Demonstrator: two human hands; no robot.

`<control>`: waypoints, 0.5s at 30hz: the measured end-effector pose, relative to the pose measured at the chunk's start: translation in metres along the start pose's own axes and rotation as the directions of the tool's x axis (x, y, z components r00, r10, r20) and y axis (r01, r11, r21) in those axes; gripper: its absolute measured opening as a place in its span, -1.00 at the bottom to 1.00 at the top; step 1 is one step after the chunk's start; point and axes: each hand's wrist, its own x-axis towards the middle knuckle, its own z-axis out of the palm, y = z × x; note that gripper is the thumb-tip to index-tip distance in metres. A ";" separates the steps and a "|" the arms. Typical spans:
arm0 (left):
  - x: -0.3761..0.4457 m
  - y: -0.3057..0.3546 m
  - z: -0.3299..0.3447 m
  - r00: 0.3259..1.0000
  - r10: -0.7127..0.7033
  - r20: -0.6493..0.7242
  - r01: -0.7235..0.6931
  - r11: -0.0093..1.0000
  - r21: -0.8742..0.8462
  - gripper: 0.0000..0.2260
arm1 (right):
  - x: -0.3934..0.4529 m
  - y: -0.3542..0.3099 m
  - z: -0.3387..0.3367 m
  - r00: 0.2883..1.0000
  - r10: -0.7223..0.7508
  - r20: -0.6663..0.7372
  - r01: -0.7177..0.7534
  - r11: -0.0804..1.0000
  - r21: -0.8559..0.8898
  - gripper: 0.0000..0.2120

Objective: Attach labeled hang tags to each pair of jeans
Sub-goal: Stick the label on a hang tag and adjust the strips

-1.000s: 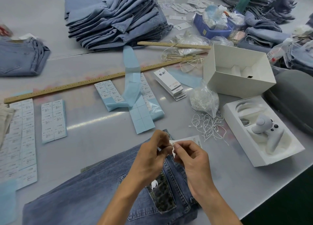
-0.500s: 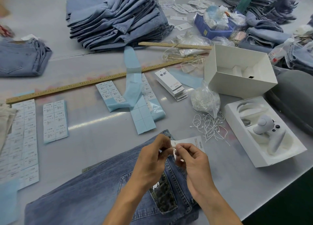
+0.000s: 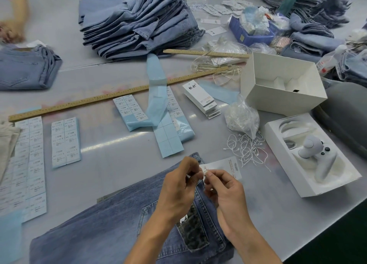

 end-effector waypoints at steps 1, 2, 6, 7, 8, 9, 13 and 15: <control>-0.001 0.000 0.001 1.000 -0.001 -0.014 0.001 1.000 -0.002 -0.66 | 0.000 0.000 0.001 0.999 0.033 0.002 -0.033 0.999 0.038 -0.83; -0.001 0.000 0.002 0.999 -0.002 -0.032 0.002 1.000 -0.006 -0.67 | -0.001 0.001 0.002 0.997 0.081 0.003 -0.081 0.992 0.096 -0.82; -0.006 0.004 0.009 0.998 0.000 -0.069 -0.002 1.000 -0.027 -0.66 | -0.002 0.003 0.003 0.978 0.209 0.005 -0.202 0.936 0.289 -0.96; -0.008 0.005 0.011 0.998 0.007 -0.063 -0.009 1.000 -0.020 -0.66 | -0.002 0.003 0.003 0.977 0.213 0.000 -0.203 0.931 0.303 -0.94; -0.010 0.004 0.013 0.998 0.015 -0.058 -0.016 1.000 -0.007 -0.68 | -0.003 0.004 0.002 0.976 0.219 -0.003 -0.207 0.925 0.318 -0.86; -0.012 0.004 0.015 0.998 0.020 -0.060 -0.020 1.000 0.004 -0.70 | -0.004 0.004 0.002 0.973 0.229 -0.008 -0.213 0.919 0.331 -0.79; -0.020 0.005 0.022 0.983 0.011 -0.182 -0.015 1.000 -0.019 -0.75 | -0.005 0.007 0.005 0.969 0.248 -0.017 -0.224 0.900 0.375 -0.82; -0.023 0.005 0.025 0.968 0.012 -0.251 -0.017 1.000 -0.019 -0.79 | -0.007 0.009 0.009 0.967 0.255 -0.028 -0.222 0.889 0.400 -0.92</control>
